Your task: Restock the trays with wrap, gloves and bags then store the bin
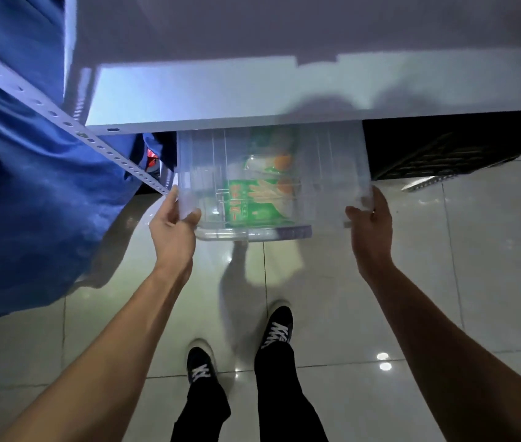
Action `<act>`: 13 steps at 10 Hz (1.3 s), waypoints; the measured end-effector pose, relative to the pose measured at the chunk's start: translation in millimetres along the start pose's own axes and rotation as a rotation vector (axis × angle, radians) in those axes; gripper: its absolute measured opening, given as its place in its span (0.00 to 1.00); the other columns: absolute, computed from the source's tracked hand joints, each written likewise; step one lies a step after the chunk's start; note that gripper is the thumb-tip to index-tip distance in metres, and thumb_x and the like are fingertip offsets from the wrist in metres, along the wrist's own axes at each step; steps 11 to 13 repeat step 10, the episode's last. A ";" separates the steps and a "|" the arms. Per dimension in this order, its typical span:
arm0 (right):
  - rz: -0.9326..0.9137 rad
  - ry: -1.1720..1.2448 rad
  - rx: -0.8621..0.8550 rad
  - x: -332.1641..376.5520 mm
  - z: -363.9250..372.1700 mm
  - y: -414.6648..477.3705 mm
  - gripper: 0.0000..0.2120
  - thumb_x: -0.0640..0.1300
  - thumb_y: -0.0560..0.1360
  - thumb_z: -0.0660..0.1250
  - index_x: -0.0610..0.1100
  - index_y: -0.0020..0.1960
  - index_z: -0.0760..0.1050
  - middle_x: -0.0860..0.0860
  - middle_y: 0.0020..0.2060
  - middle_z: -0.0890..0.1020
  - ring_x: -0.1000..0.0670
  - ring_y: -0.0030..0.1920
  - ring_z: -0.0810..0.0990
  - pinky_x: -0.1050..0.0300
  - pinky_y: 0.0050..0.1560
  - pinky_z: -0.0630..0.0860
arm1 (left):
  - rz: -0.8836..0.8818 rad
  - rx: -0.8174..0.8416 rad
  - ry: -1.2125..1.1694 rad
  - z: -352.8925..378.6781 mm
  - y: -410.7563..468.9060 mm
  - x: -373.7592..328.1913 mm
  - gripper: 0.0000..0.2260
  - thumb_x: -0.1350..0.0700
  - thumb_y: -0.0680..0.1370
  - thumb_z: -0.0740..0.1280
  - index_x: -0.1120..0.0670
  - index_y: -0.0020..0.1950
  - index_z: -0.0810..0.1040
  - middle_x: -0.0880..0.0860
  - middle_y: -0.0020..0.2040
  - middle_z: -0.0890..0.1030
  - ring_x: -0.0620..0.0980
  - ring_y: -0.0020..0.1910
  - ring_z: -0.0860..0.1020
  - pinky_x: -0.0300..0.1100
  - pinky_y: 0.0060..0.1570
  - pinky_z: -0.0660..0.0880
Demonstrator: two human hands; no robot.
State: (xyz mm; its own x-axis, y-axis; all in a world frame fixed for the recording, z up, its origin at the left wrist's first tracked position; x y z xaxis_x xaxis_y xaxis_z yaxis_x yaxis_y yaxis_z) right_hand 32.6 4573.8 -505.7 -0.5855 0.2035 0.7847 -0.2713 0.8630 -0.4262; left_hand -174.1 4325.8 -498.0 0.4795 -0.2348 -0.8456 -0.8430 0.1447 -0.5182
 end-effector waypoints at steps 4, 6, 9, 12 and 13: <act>-0.359 -0.260 0.151 42.9 39.0 89.5 0.37 0.48 0.79 0.68 0.42 0.80 0.53 0.45 0.79 0.57 0.49 0.78 0.56 0.65 0.73 0.50 | 0.205 -0.065 0.293 59.0 79.1 -33.7 0.25 0.62 0.82 0.62 0.60 0.78 0.61 0.51 0.78 0.65 0.47 0.76 0.61 0.44 0.76 0.59; -0.507 -0.503 0.186 46.5 38.4 96.3 0.36 0.57 0.81 0.61 0.45 0.81 0.49 0.42 0.80 0.50 0.43 0.80 0.51 0.49 0.77 0.52 | 0.380 -0.050 0.670 57.7 90.2 -41.3 0.17 0.56 0.84 0.60 0.59 0.72 0.69 0.57 0.70 0.73 0.53 0.69 0.70 0.41 0.67 0.65; -0.655 -0.953 0.251 59.1 18.9 53.7 0.25 0.46 0.81 0.61 0.43 0.77 0.62 0.40 0.79 0.56 0.37 0.77 0.58 0.40 0.73 0.62 | 0.530 0.151 1.413 33.7 29.4 -46.3 0.24 0.48 0.83 0.59 0.53 0.78 0.63 0.59 0.79 0.59 0.60 0.77 0.57 0.59 0.70 0.64; -0.714 -1.029 0.343 65.4 6.0 24.2 0.23 0.45 0.81 0.61 0.44 0.75 0.66 0.42 0.75 0.66 0.41 0.74 0.65 0.42 0.69 0.65 | 0.544 0.269 1.520 26.8 -2.1 -52.2 0.23 0.47 0.83 0.56 0.52 0.77 0.63 0.56 0.77 0.64 0.58 0.76 0.60 0.58 0.67 0.66; -0.714 -1.029 0.343 65.4 6.0 24.2 0.23 0.45 0.81 0.61 0.44 0.75 0.66 0.42 0.75 0.66 0.41 0.74 0.65 0.42 0.69 0.65 | 0.544 0.269 1.520 26.8 -2.1 -52.2 0.23 0.47 0.83 0.56 0.52 0.77 0.63 0.56 0.77 0.64 0.58 0.76 0.60 0.58 0.67 0.66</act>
Point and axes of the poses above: each hand's wrist, its own y-axis towards the middle knuckle, its own z-axis out of the palm, x = y × z, the point moved 3 cm from there along y, towards the middle knuckle
